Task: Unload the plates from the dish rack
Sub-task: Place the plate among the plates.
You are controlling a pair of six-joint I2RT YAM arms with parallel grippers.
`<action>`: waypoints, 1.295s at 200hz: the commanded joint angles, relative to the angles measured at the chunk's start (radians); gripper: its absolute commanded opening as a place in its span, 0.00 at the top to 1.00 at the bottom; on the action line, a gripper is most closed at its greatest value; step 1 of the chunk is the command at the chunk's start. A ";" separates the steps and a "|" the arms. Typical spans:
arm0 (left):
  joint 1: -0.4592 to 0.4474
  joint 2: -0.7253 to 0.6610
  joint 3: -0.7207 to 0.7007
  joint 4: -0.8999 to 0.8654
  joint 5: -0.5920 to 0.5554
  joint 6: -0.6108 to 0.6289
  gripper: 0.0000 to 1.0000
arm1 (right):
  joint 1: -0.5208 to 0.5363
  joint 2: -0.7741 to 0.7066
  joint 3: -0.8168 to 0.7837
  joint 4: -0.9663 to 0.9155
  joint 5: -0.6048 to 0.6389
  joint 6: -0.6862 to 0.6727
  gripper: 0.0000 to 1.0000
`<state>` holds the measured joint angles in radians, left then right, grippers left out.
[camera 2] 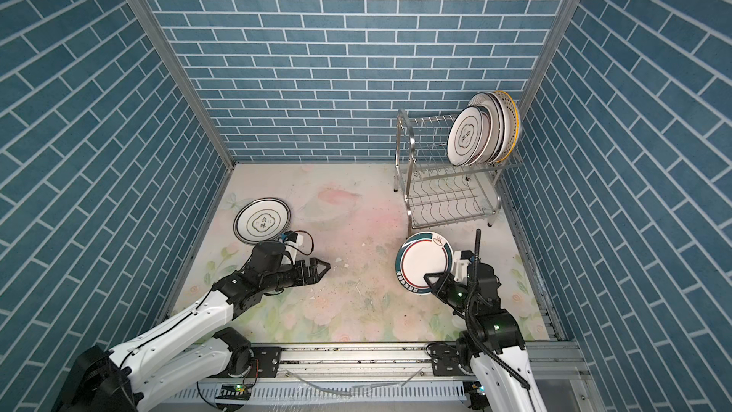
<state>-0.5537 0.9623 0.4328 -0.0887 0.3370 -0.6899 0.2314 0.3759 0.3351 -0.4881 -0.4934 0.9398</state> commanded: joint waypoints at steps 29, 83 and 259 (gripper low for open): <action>0.002 0.071 0.027 0.181 0.081 -0.011 0.01 | 0.142 0.280 0.014 0.396 0.010 0.053 1.00; 0.001 0.139 0.047 0.248 0.091 -0.002 0.01 | 0.386 0.722 0.188 0.691 0.094 0.064 1.00; 0.081 0.293 0.020 0.618 0.137 -0.083 0.28 | 0.502 1.032 0.374 1.029 0.006 0.200 1.00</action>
<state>-0.4942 1.2175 0.4583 0.4095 0.4423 -0.7471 0.7200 1.3861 0.6445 0.3855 -0.4591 1.0897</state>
